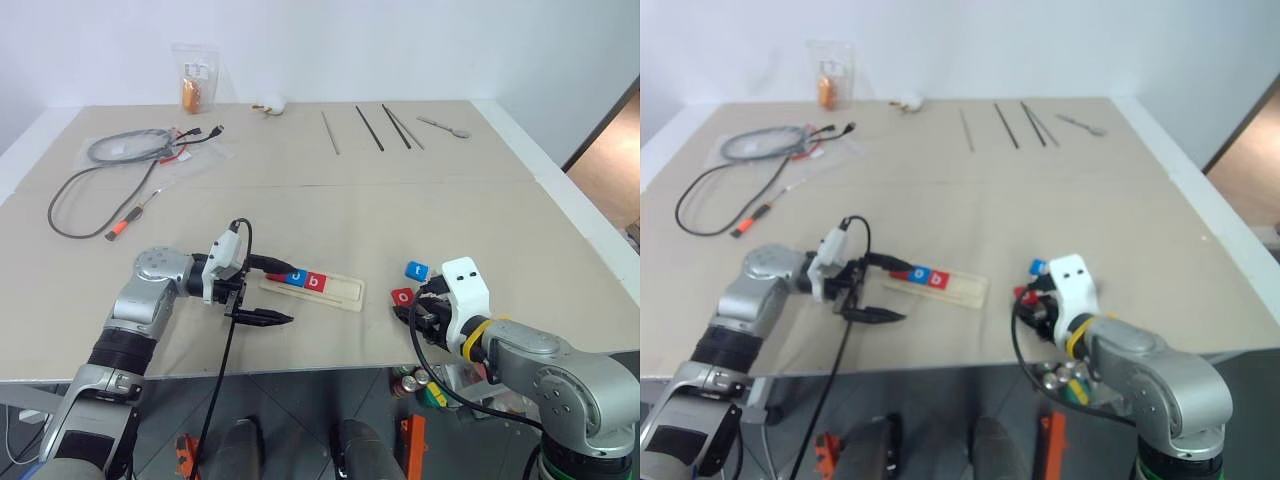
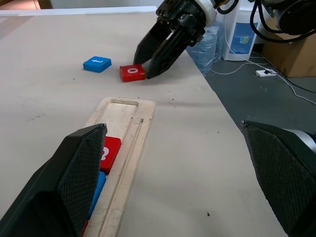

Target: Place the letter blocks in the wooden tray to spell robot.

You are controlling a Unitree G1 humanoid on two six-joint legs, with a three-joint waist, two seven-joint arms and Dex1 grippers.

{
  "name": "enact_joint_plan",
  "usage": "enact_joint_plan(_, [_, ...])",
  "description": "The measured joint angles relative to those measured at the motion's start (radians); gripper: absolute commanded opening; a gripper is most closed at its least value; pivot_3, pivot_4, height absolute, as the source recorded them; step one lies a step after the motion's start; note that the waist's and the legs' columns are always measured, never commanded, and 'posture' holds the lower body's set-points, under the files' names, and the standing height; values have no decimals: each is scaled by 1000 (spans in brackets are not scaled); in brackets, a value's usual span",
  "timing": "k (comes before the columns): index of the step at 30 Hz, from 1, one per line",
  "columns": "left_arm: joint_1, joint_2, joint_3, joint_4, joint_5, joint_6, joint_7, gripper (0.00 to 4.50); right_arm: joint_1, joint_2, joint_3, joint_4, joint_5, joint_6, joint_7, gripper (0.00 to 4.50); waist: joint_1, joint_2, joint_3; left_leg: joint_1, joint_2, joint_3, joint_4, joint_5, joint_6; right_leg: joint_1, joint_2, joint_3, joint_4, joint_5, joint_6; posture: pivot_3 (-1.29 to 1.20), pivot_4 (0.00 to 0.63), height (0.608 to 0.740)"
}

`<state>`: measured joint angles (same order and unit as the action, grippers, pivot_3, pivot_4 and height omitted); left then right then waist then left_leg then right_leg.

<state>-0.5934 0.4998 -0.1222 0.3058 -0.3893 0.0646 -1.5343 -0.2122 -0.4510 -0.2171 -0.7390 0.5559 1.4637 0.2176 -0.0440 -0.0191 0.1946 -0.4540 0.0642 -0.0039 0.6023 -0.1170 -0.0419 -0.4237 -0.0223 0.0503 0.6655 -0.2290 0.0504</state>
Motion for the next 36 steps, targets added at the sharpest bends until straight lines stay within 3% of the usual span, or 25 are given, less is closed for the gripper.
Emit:
enact_joint_plan(2, [0,0,0,0,0,0,1,4500,-9,0,-5,8,9,1,15,4460,0,0,0,0,0,0,0,0,0,0,0,0,0,0,0,0,150,740])
enact_joint_plan(5, [0,0,0,0,0,0,2,4500,-23,-19,-34,21,37,4,63,4460,0,0,0,0,0,0,0,0,0,0,0,0,0,0,0,0,150,740])
enact_joint_plan(8, [1,1,0,0,1,-1,6,4500,-6,-130,-51,25,86,-18,168,4460,0,0,0,-1,0,0,-1,0,0,0,0,0,-1,0,0,0,150,740])
enact_joint_plan(10, [6,5,2,-1,2,-1,8,4500,31,-262,-78,55,97,-87,271,4460,3,0,0,-1,-1,0,-1,0,0,0,-1,0,-1,-1,1,0,150,740])
enact_joint_plan(13, [13,12,3,-2,4,-1,14,4500,118,-438,-118,155,63,-306,462,4460,3,0,0,-1,-1,0,-1,0,0,0,-1,0,-2,-1,1,0,150,740])
enact_joint_plan(18, [15,17,3,-3,6,-1,19,4500,182,-580,-48,422,-90,-712,717,4460,-1,-1,0,0,-1,1,0,0,0,0,-1,0,-2,-1,1,0,150,740])
enact_joint_plan(21, [18,26,5,-9,6,4,21,4500,47,-564,48,662,-139,-882,833,4460,-10,-1,0,1,-1,0,0,0,0,0,-1,1,-2,1,-1,0,150,740])
enact_joint_plan(27, [35,69,16,-52,2,26,32,4500,-220,-476,211,971,-250,-1057,926,4460,-9,-1,1,2,-1,0,-1,0,0,0,1,2,-2,1,0,0,150,740])
enact_joint_plan(36, [114,136,65,-159,-24,78,74,4500,-285,-418,269,1029,-258,-1098,1061,4460,1,-1,1,0,-2,0,-2,-2,-1,-1,1,2,-2,-4,4,0,150,740])
